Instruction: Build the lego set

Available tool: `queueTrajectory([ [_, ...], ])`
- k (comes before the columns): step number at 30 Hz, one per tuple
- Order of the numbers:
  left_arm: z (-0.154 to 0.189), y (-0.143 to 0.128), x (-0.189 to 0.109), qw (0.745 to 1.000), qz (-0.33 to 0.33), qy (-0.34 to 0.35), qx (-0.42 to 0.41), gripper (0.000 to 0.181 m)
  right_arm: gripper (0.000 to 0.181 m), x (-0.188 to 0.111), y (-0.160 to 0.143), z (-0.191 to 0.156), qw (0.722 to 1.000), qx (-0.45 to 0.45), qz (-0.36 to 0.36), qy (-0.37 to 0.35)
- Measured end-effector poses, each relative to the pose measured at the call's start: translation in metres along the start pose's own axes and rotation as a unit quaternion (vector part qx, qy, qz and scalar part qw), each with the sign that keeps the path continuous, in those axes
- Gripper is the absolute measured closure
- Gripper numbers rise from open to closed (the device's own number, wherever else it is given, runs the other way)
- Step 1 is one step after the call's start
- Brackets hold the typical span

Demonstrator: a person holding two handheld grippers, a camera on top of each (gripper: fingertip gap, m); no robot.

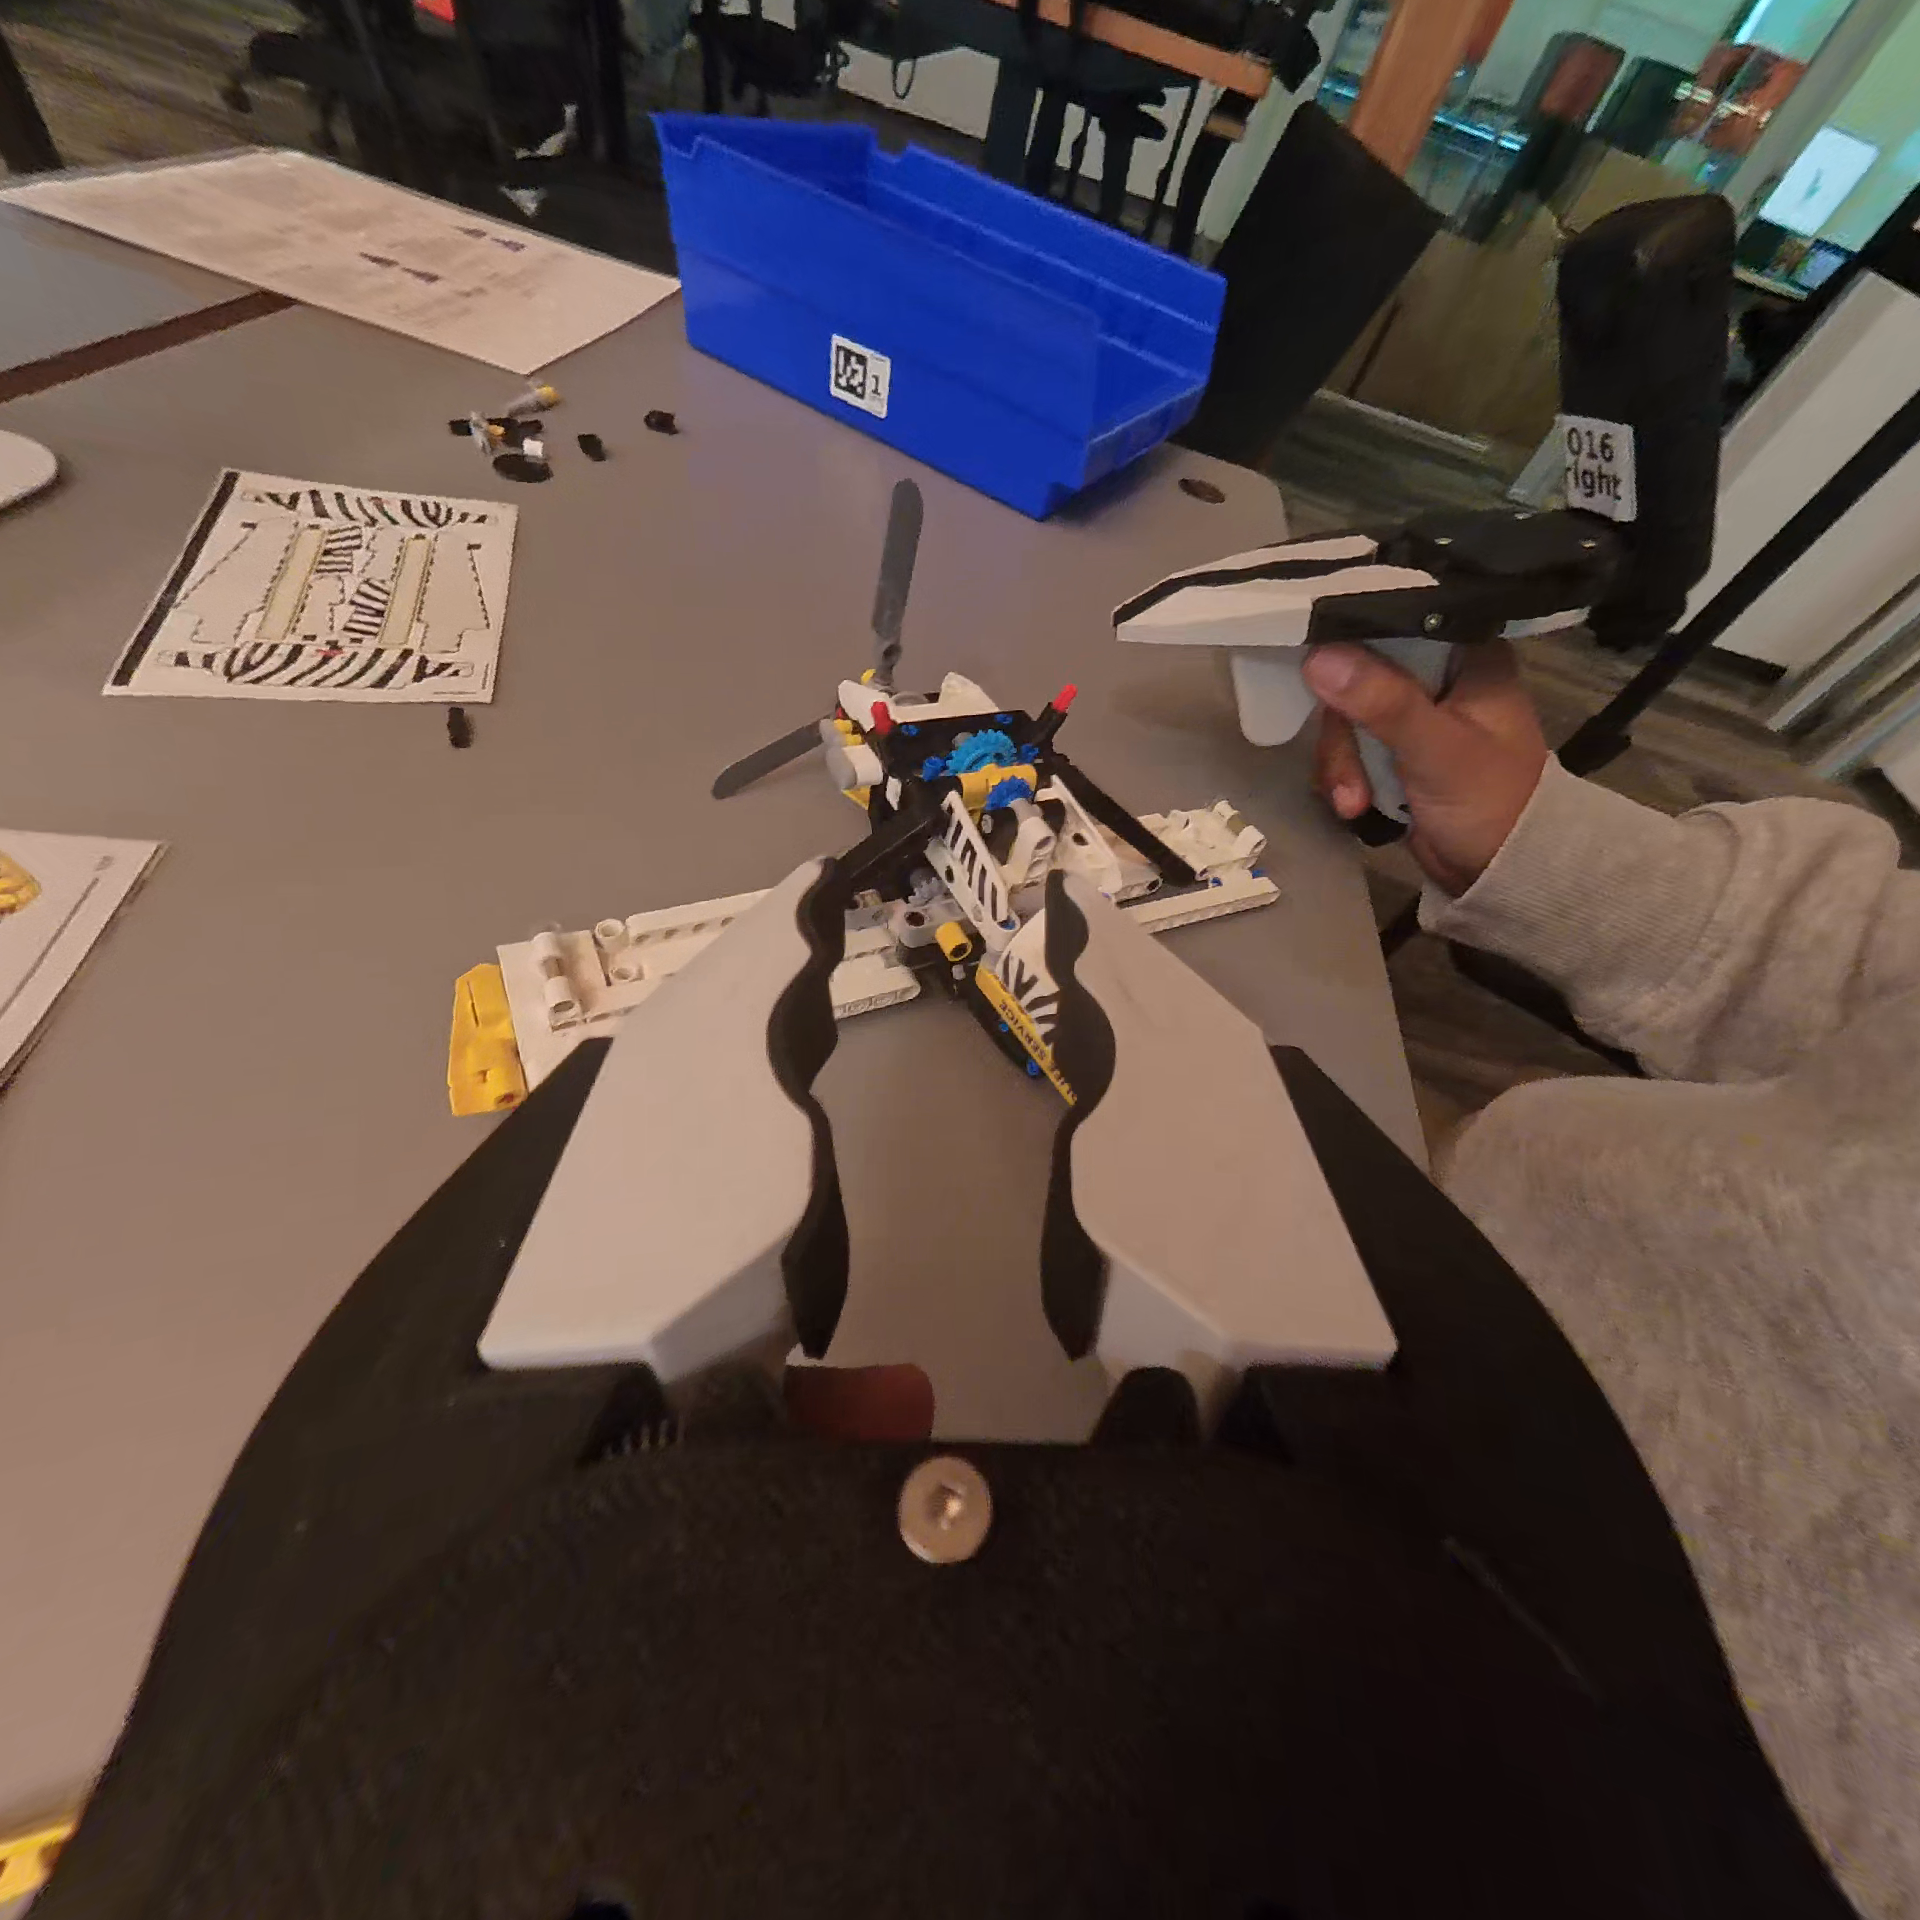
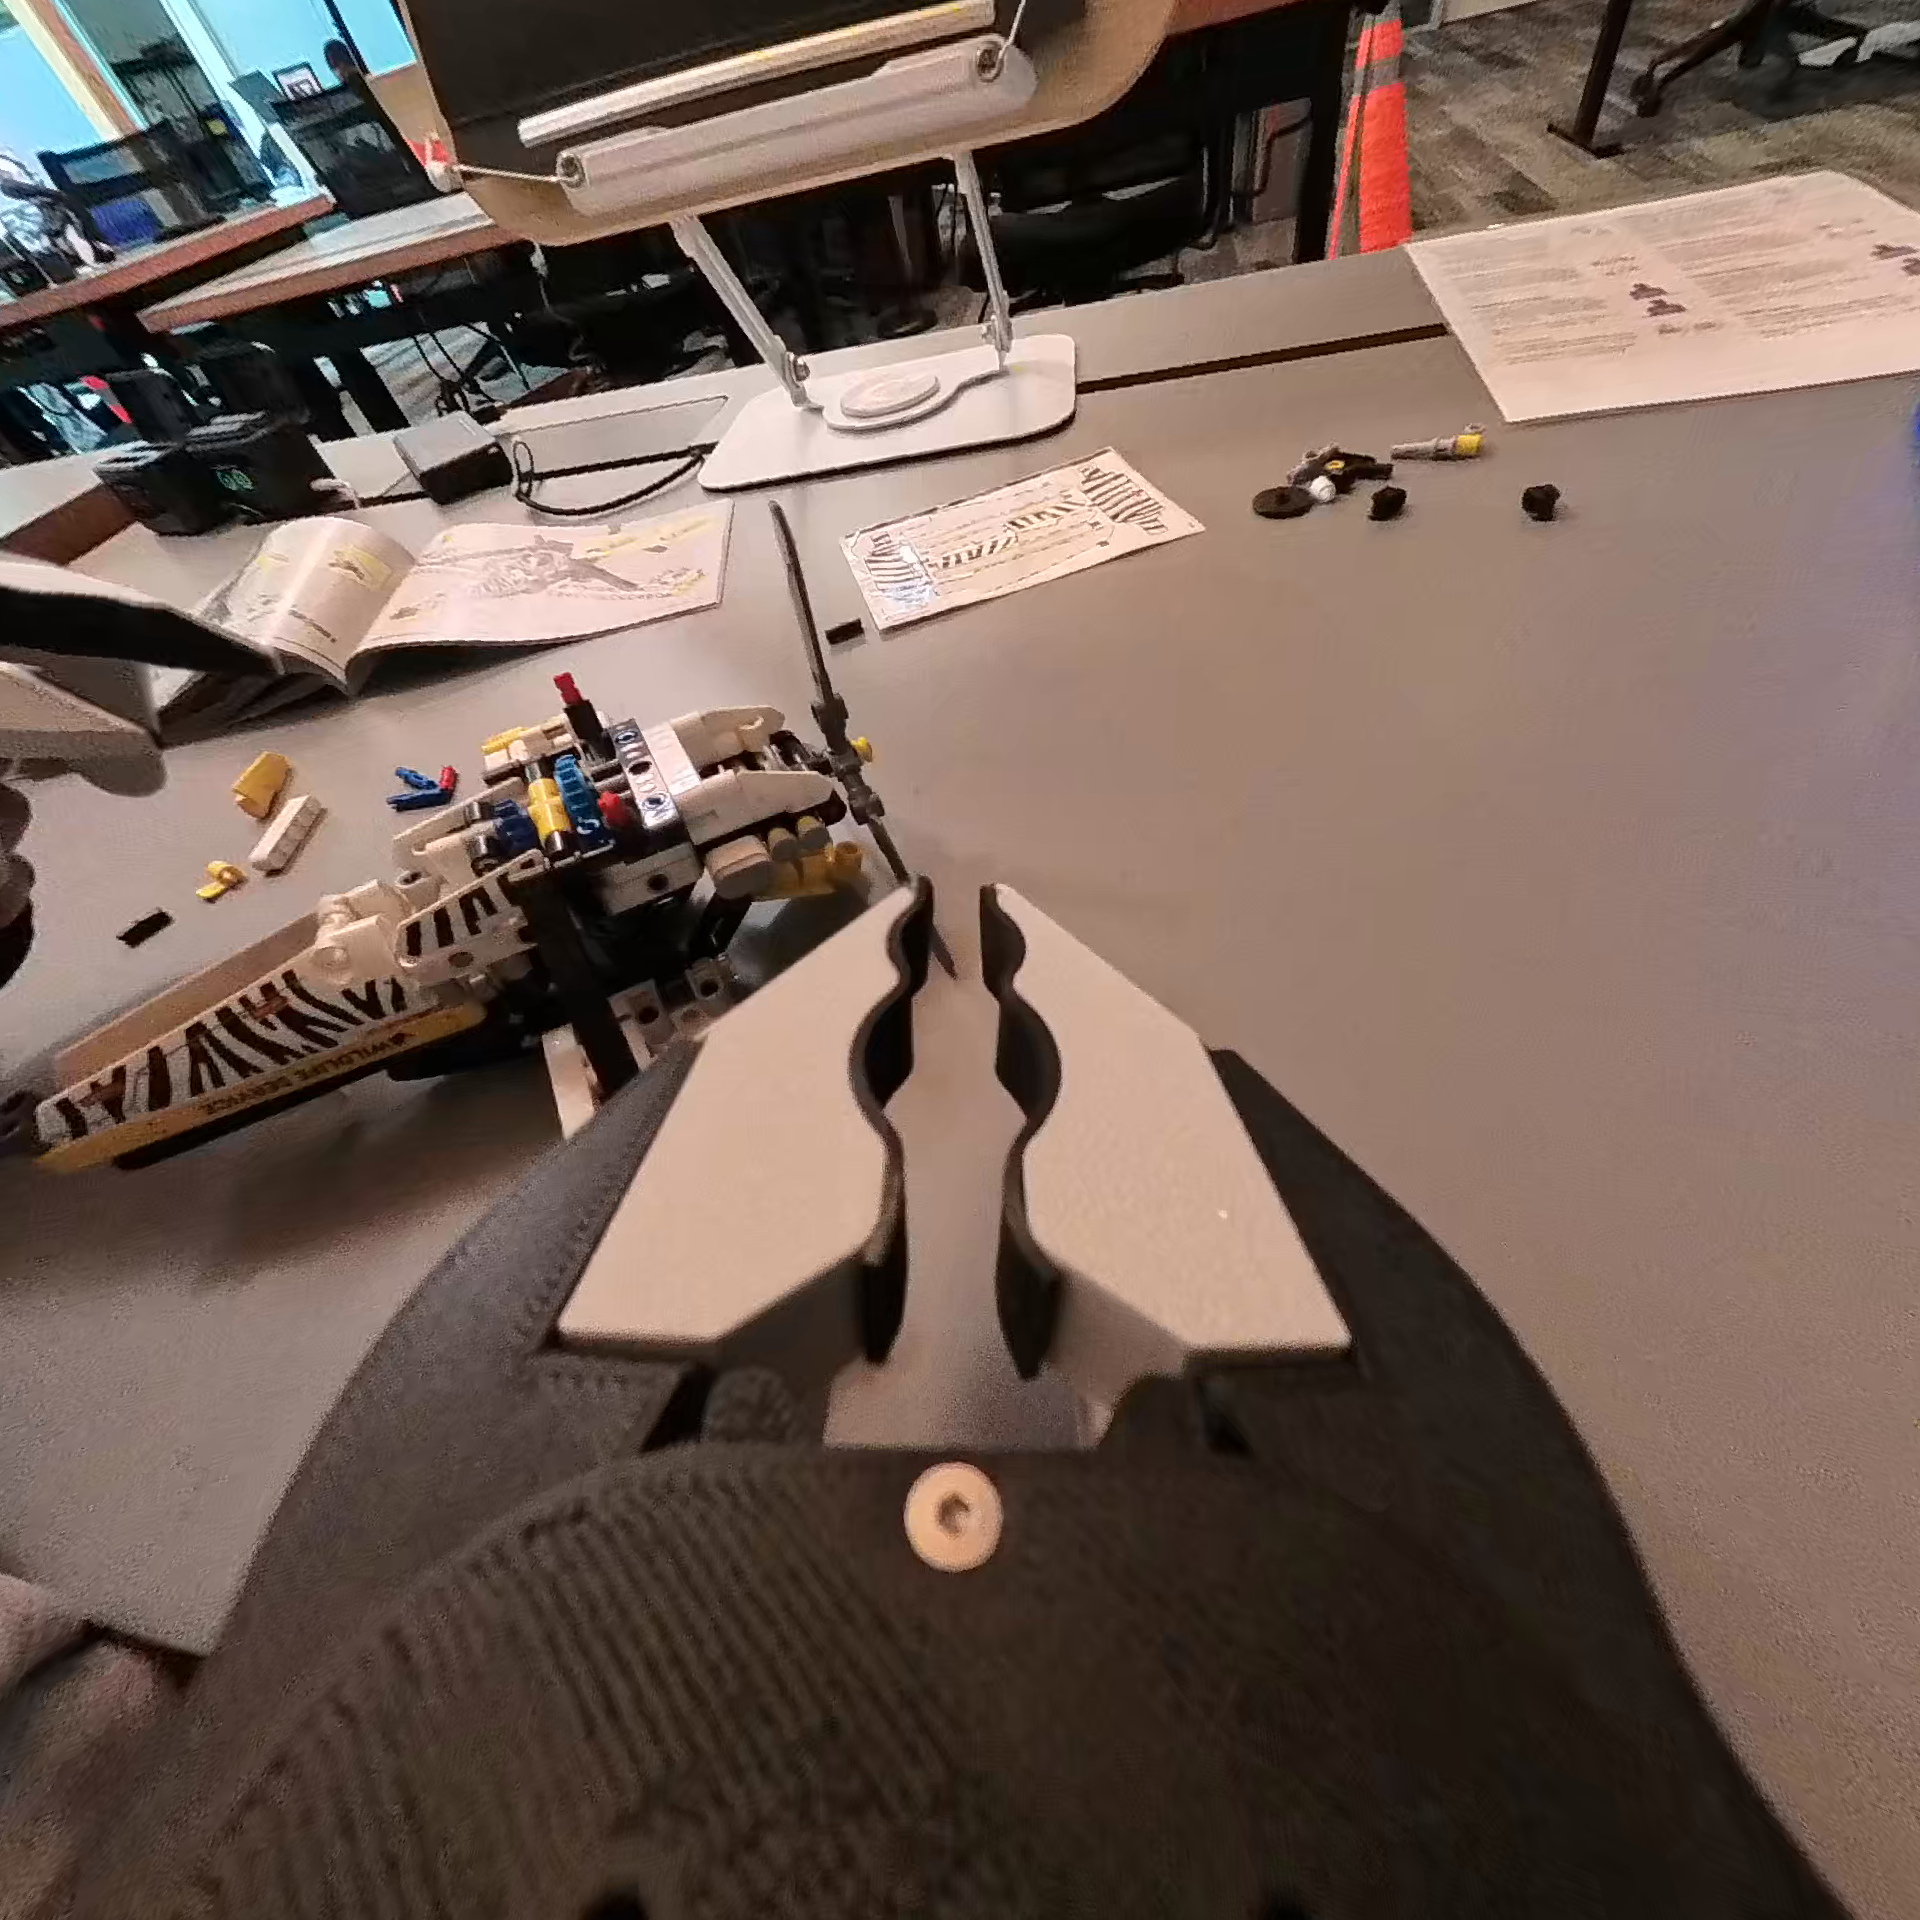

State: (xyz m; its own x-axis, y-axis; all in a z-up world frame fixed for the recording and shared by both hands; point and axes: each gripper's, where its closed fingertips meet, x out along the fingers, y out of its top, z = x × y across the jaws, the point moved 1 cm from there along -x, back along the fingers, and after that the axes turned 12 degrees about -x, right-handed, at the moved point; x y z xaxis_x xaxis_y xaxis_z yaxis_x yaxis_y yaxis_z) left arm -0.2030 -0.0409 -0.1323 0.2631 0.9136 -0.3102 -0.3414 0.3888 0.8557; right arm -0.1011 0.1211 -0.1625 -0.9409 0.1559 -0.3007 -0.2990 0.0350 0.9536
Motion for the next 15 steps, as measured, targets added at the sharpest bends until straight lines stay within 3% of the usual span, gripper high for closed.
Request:
queueTrajectory([
  [4, -0.006, -0.003, 0.001, 1.0, -0.005, 0.0, -0.03, 0.144, 0.175, 0.004, -0.004, 0.0, 1.0, -0.001, -0.018, 0.001],
  [8, -0.021, 0.0, -0.006, 0.999, -0.001, 0.048, -0.026, 0.149, 0.176, 0.005, -0.005, -0.001, 1.0, 0.001, -0.022, 0.006],
  [10, -0.06, 0.014, -0.035, 0.982, 0.038, 0.187, -0.009, 0.181, 0.176, 0.004, -0.004, -0.001, 1.0, 0.002, -0.019, 0.006],
  [12, -0.098, 0.033, -0.089, 0.941, 0.104, 0.321, 0.027, 0.181, 0.176, 0.003, -0.002, 0.0, 1.0, 0.001, -0.011, 0.004],
  [13, -0.112, 0.039, -0.115, 0.925, 0.131, 0.356, 0.022, 0.181, 0.177, 0.002, -0.001, 0.0, 1.0, 0.0, -0.006, 0.003],
  [15, -0.129, 0.039, -0.145, 0.923, 0.155, 0.35, -0.031, 0.163, 0.177, 0.0, 0.0, 0.0, 1.0, 0.002, 0.0, 0.001],
])
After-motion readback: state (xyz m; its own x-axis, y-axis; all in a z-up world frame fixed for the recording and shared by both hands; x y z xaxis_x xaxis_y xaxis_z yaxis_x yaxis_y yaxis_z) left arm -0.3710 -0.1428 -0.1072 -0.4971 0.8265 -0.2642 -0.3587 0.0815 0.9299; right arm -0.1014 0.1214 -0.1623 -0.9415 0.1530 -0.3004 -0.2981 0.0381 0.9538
